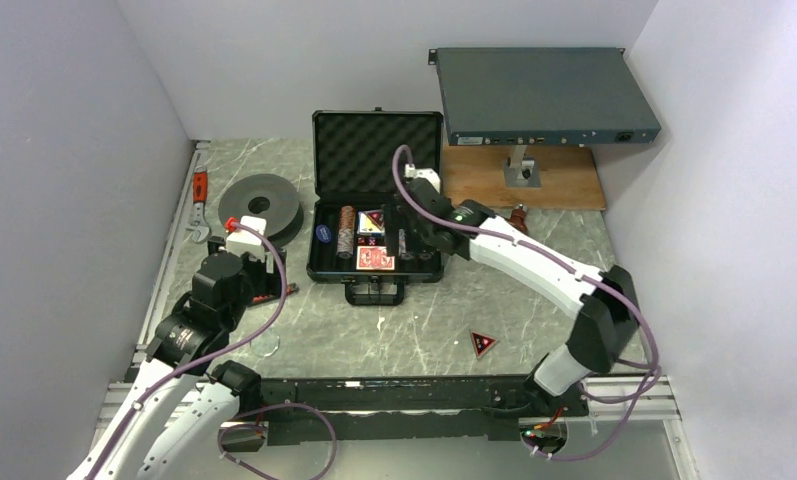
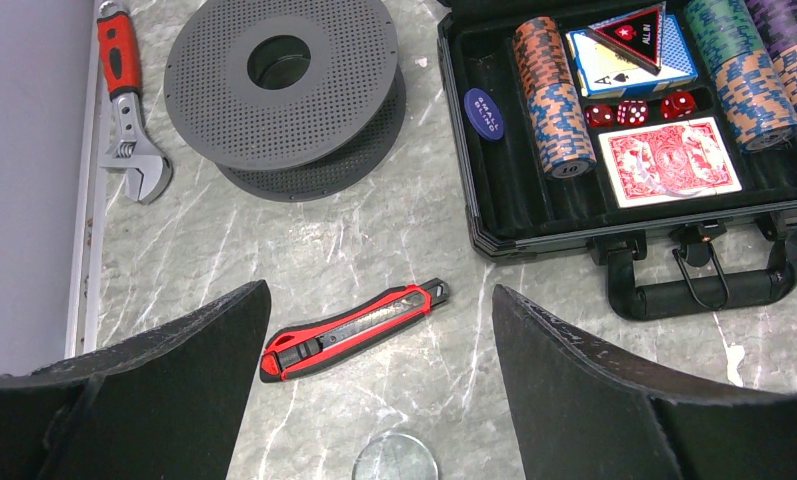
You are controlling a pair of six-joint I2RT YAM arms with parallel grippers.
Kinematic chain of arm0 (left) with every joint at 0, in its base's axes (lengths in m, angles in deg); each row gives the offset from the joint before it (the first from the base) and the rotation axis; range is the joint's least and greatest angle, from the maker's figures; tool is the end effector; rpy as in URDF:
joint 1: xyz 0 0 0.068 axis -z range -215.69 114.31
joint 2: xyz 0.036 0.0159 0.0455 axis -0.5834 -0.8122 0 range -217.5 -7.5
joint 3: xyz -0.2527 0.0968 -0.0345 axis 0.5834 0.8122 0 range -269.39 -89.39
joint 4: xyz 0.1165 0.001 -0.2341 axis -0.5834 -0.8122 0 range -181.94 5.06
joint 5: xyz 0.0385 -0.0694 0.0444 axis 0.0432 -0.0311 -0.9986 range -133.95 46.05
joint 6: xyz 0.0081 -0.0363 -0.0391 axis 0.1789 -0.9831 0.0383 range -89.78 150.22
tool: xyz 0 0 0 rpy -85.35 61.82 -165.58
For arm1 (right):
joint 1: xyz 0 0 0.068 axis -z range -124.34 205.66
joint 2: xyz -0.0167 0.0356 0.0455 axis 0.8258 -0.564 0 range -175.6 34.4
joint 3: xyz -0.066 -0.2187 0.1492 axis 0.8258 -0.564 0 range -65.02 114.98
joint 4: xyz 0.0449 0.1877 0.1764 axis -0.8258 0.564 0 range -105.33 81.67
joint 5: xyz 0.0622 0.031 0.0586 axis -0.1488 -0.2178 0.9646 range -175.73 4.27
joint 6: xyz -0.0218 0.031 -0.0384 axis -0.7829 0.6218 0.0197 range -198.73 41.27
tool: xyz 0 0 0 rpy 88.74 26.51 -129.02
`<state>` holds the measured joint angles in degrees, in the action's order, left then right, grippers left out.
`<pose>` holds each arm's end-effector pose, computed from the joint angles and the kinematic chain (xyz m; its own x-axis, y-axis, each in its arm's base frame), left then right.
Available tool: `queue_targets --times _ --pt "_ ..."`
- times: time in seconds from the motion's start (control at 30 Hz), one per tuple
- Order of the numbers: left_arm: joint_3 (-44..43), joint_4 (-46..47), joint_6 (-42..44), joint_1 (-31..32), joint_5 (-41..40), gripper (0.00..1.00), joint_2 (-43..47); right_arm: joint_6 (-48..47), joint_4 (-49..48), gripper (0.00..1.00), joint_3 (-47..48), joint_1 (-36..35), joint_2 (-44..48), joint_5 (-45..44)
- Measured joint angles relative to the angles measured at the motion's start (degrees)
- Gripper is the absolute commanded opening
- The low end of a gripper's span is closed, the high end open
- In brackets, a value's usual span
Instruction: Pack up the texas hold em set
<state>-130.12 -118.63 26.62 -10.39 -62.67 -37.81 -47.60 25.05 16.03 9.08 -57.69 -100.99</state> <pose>0.1144 -0.0415 0.3075 -0.3652 0.1068 -0.9248 0.1155 0.9909 0.0688 0.2468 0.2471 0.3046 -0.7638 -0.0815 -0.6403 -0.2255 0.9632 0.1463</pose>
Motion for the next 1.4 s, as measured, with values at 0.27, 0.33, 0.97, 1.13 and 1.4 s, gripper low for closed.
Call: queue_targets --times 0.27,0.33,0.97,1.13,1.4 --pt "0.0 0.0 0.0 0.0 0.0 0.87 0.0 8.0 4.0 1.00 -13.1 3.2 13.0 -1.0" --pt "0.0 0.0 0.0 0.0 0.0 0.87 0.0 9.7 3.9 1.00 -16.6 5.3 16.6 -0.2" --pt "0.0 0.0 0.0 -0.1 0.9 0.87 0.2 27.0 12.2 0.91 -28.7 17.5 24.7 7.4" --pt "0.0 0.0 0.0 -0.1 0.9 0.87 0.6 33.5 15.5 0.84 -31.5 17.6 22.5 8.3" --pt "0.0 0.0 0.0 -0.1 0.9 0.87 1.2 37.4 15.3 0.88 -40.7 17.6 20.5 14.4"
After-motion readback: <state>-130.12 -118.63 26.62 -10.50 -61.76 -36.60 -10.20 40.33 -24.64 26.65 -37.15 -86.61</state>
